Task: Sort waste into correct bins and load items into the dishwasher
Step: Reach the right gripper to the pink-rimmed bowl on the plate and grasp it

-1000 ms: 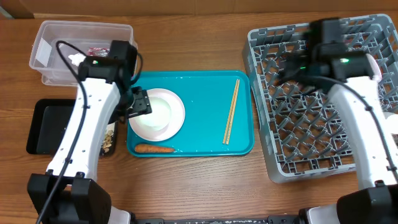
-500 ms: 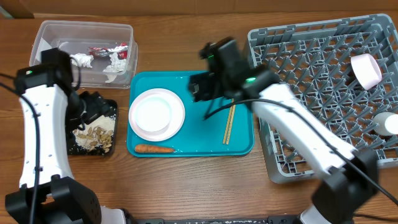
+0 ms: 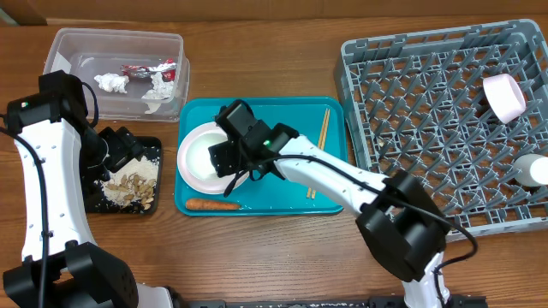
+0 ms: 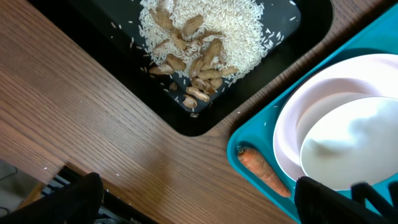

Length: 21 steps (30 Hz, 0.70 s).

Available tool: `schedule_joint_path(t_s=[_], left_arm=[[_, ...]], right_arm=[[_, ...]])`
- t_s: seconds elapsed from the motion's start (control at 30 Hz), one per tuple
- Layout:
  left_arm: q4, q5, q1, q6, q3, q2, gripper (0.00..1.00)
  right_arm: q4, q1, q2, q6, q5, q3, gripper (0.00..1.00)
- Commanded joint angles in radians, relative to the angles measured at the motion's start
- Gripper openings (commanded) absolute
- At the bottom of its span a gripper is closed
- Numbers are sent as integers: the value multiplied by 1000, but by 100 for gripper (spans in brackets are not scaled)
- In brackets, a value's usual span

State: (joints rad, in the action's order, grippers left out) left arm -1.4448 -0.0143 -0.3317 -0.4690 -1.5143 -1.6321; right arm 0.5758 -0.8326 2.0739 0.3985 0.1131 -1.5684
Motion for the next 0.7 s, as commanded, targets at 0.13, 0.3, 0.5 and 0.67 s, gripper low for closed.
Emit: schedule_joint_path(t_s=[0.13, 0.3, 0.5, 0.67], left_arm=[[-2, 11, -2, -3, -13, 24, 100], [-2, 11, -2, -3, -13, 24, 100], [-3, 12, -2, -3, -13, 24, 100], [-3, 11, -2, -3, -13, 24, 100]], right_arm=[[-11, 2, 36, 48, -68, -3, 61], [-3, 2, 50, 52, -67, -3, 50], [10, 2, 63, 108, -67, -3, 33], [1, 3, 63, 108, -68, -3, 18]])
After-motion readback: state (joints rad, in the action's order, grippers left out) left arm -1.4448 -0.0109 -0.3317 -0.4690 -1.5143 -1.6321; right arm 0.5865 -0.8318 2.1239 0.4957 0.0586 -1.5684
